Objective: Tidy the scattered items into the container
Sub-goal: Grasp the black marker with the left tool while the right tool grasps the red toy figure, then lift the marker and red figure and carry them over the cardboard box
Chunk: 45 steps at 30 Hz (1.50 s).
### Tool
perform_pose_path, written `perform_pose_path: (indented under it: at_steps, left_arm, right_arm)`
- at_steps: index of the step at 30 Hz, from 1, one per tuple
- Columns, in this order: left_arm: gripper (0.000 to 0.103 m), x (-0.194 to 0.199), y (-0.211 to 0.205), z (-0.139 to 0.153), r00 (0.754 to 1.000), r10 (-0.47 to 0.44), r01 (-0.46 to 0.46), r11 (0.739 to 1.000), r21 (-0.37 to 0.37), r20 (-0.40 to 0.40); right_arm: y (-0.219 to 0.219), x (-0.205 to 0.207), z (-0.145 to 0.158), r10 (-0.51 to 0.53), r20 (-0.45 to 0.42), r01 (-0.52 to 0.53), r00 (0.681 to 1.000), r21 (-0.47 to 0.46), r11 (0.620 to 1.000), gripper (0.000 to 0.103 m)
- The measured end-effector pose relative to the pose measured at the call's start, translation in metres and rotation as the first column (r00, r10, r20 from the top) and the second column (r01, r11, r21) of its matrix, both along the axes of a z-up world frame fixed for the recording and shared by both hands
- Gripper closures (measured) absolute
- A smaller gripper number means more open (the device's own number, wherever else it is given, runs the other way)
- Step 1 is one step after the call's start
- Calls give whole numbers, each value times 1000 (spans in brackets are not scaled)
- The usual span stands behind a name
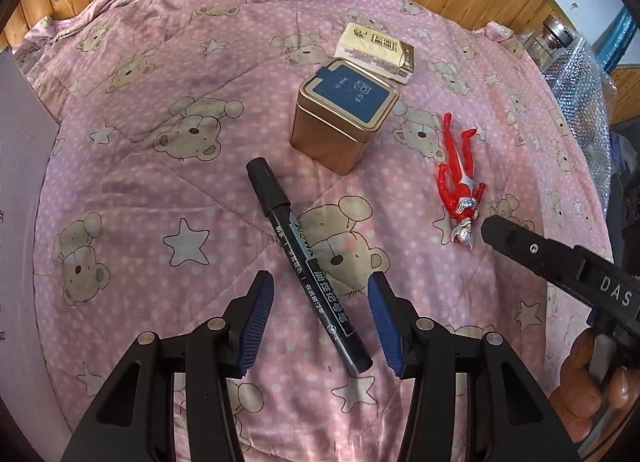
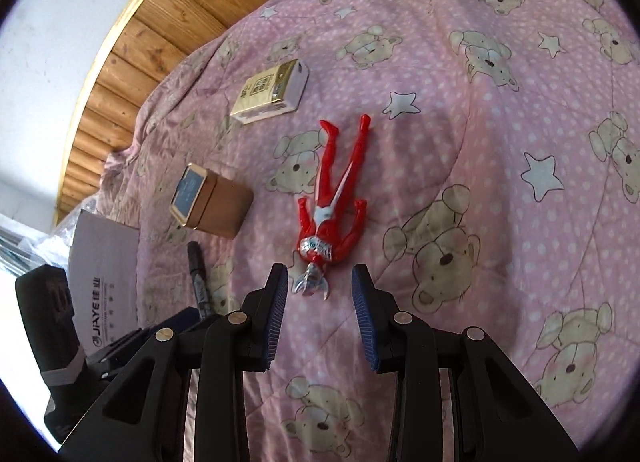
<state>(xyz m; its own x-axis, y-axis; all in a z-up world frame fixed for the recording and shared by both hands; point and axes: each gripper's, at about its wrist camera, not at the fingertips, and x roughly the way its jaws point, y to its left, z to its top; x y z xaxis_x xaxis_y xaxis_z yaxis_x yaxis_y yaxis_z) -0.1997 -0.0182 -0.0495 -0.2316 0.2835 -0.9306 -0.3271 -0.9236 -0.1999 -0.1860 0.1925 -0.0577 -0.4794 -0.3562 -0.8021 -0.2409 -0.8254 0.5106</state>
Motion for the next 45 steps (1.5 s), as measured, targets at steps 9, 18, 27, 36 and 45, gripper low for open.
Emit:
perform_pose_path:
  at_steps: [9,18,27,36,45]
  left_arm:
    - [45,5,7,-3,994,-29,24,999,-46,-108]
    - [67,9,-28,0,992,19,-24,999,-37,-125]
    - [57,9,-27,-4,993,42,-46,998,-34,-114]
    - [82,10,-9,-2,987,-12,-5,994,-109,-161]
    - [89,15,-21,12,987,15,-26,998,-64,-158]
  right_arm:
    - [-3,-29,-10,29,-30,-26,999,102,994,64]
    - [-21,-29,7,119,-84,-97,989,226,969,71]
    - [-18,-26,-8,102,-50,-93,994,161,983,65]
    - [-25,-26,-2,131,-70,-115,989,191,975,70]
    - [-35,-6,7,140,-81,-128,987,143,981,71]
